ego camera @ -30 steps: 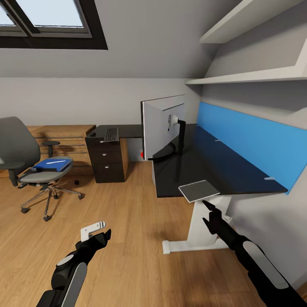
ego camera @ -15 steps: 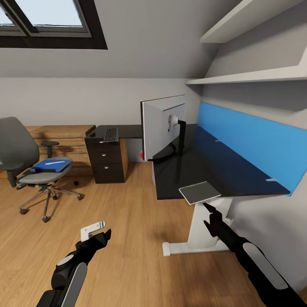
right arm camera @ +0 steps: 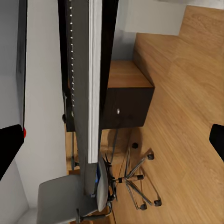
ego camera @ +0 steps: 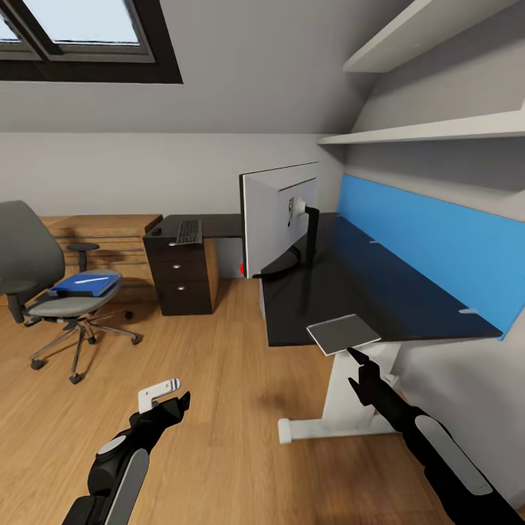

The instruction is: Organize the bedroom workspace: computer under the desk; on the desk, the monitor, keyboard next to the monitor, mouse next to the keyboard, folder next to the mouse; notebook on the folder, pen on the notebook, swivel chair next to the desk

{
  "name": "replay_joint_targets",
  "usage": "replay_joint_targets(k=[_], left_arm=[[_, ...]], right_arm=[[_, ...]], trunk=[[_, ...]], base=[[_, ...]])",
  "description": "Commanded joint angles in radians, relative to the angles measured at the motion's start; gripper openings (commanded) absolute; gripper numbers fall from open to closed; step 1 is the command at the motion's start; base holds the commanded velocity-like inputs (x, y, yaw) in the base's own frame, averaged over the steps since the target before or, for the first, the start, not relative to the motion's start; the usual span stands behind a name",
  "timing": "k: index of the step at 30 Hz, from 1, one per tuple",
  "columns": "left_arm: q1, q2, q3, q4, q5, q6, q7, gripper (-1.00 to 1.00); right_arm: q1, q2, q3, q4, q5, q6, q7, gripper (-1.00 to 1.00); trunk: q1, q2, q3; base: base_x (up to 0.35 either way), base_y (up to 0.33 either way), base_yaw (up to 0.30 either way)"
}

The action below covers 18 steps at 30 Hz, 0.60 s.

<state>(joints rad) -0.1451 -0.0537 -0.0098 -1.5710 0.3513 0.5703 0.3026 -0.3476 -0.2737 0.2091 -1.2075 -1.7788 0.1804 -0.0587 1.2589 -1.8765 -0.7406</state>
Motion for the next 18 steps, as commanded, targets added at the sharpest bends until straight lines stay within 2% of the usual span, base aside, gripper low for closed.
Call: replay_joint_targets(k=[1,13,18], left_arm=[[-0.001,0.0,-0.001,-0.001,0.011,0.003,0.009,1.0],[0.0,0.0,-0.001,0.0,0.011,0.002,0.009,1.0],[0.0,0.0,-0.001,0.0,0.011,0.003,0.008,1.0]], right_arm=[[-0.001,-0.001,0.002,-0.001,-0.008,0.0,-0.006,1.0],[-0.001,-0.001,0.003,-0.001,-0.008,-0.001,-0.006,1.0],[-0.001,-0.001,0.003,-0.001,-0.008,-0.001,-0.005,1.0]], trunk=[[0.0,0.0,-0.001],[0.0,0.0,-0.001],[0.0,0.0,-0.001]], base=[[0.024,0.0,0.0],[0.058,0.025,0.0],[0.182,0.005,0.0]])
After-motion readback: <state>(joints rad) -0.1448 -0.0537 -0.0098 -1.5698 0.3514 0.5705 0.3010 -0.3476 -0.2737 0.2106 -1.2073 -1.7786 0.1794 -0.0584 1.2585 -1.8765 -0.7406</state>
